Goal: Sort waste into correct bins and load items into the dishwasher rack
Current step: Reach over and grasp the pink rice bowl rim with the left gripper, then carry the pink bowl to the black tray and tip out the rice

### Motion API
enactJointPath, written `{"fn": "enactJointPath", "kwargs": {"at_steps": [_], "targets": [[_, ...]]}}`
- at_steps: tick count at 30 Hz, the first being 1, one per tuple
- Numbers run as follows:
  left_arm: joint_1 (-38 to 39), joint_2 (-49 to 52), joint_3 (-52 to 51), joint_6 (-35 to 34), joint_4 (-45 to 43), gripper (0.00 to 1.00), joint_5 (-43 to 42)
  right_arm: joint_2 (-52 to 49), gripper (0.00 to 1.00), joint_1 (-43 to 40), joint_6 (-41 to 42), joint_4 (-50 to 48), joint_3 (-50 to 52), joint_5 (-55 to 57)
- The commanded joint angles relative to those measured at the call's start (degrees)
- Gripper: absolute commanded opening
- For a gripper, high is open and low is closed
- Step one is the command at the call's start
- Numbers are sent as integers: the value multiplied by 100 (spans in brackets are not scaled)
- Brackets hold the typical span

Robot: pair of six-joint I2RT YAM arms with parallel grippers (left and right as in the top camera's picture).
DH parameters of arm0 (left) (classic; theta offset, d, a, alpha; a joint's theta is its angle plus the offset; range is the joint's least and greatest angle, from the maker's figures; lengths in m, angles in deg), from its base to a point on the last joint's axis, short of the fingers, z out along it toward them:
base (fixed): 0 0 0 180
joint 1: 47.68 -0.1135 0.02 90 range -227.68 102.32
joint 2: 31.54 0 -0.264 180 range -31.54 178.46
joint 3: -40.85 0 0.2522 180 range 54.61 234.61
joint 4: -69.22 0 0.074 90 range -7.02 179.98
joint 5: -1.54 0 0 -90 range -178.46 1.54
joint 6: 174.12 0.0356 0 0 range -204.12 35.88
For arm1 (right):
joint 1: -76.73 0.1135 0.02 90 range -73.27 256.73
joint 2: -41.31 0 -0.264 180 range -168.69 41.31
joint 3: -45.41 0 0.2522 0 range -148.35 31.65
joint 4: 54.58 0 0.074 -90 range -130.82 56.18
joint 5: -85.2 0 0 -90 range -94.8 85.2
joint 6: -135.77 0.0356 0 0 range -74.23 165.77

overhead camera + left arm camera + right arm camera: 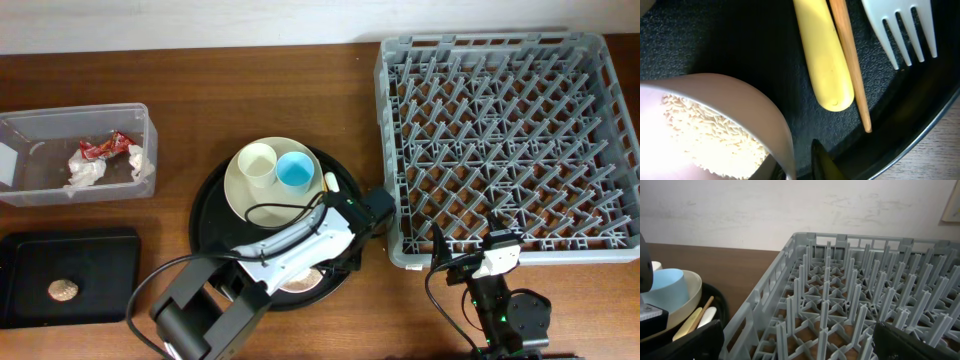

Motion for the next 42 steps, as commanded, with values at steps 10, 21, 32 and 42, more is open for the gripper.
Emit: {"fn": "enactJointPath", "kwargs": {"at_steps": [10, 21, 32, 42], "targets": [[-507, -509, -15, -9, 358, 0, 140, 28, 98, -4, 2, 39, 26, 26], [-2664, -2959, -15, 1193, 778, 0, 472, 28, 98, -4, 2, 39, 26, 26], [-6872, -3685, -17, 2400, 802, 0, -138, 28, 98, -4, 2, 39, 26, 26], [-9256, -2369, -28, 3025, 278, 1, -1777, 28, 98, -4, 2, 39, 26, 26]]}}
